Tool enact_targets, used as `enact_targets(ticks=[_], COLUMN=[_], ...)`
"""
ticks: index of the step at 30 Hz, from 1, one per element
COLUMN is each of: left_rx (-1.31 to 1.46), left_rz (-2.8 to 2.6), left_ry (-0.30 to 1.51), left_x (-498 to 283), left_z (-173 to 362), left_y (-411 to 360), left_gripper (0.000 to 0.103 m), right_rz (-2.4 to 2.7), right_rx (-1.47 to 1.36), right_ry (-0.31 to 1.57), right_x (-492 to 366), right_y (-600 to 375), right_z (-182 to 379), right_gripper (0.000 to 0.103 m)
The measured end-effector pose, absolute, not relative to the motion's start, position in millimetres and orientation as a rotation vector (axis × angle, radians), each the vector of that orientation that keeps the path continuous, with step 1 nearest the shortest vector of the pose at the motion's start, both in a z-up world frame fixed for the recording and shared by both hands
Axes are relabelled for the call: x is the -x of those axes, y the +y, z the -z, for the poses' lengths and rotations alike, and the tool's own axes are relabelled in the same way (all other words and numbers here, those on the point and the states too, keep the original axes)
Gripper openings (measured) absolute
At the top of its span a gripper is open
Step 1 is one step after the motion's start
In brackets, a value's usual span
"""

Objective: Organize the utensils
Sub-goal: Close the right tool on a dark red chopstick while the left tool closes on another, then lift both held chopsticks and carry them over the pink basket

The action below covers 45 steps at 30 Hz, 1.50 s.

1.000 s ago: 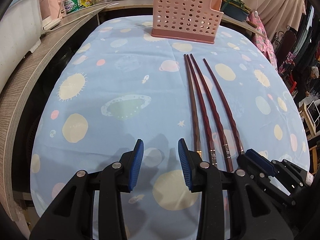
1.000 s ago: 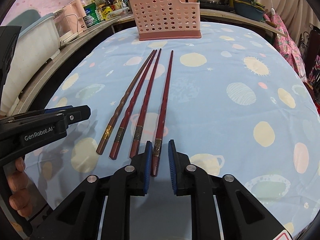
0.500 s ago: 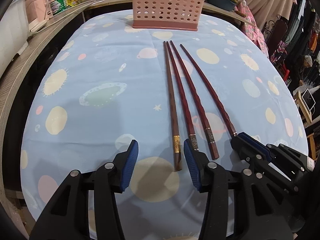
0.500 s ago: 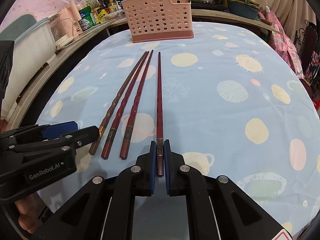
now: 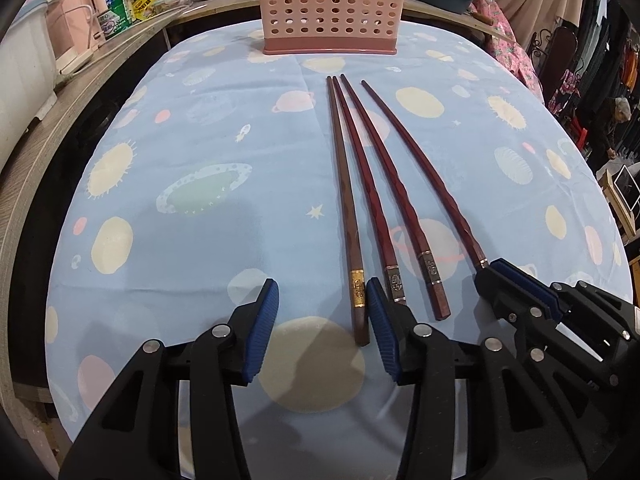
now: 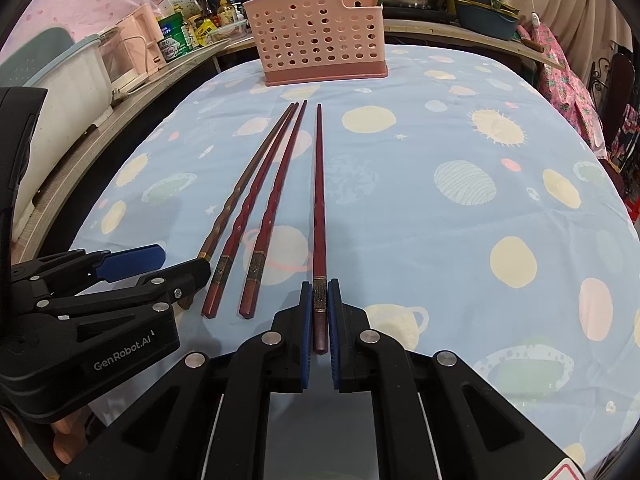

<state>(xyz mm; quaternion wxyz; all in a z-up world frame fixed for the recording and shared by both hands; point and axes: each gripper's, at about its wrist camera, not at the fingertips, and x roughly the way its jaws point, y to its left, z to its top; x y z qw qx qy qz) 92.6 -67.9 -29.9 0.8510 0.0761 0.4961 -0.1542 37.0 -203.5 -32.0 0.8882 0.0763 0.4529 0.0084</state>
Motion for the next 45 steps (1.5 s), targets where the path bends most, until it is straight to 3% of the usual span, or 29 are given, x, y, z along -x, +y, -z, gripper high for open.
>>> enact_targets(ticks=[7, 11, 25, 45], left_rx=[-0.173, -0.17, -0.088, 0.031], left_rz=[0.312, 0.313, 0.324, 0.301], left_ry=[1.048, 1.055, 1.017, 0.77], left_x=[-94.5, -95.4, -101.9, -153.4], left_z=[28.9, 28.4, -6.3, -125.5], left_y=[-65.4, -63.9, -48.1, -27.9], left_gripper=[0.016, 0.008, 0.007, 0.007], right_rz=[-0.017, -0.017, -0.012, 0.019], right_rx=[-0.156, -0.155, -0.175, -0.222], right_ry=[0.941, 0.942, 0.897, 0.578], right_x=[-37.0, -37.0, -42.0, -93.9], right_y=[-203.1, -203.0, -213.1, -255.4], right_z=[31.9, 31.9, 5.7, -121.5], right_gripper=[0.007, 0.007, 0.007, 0.007])
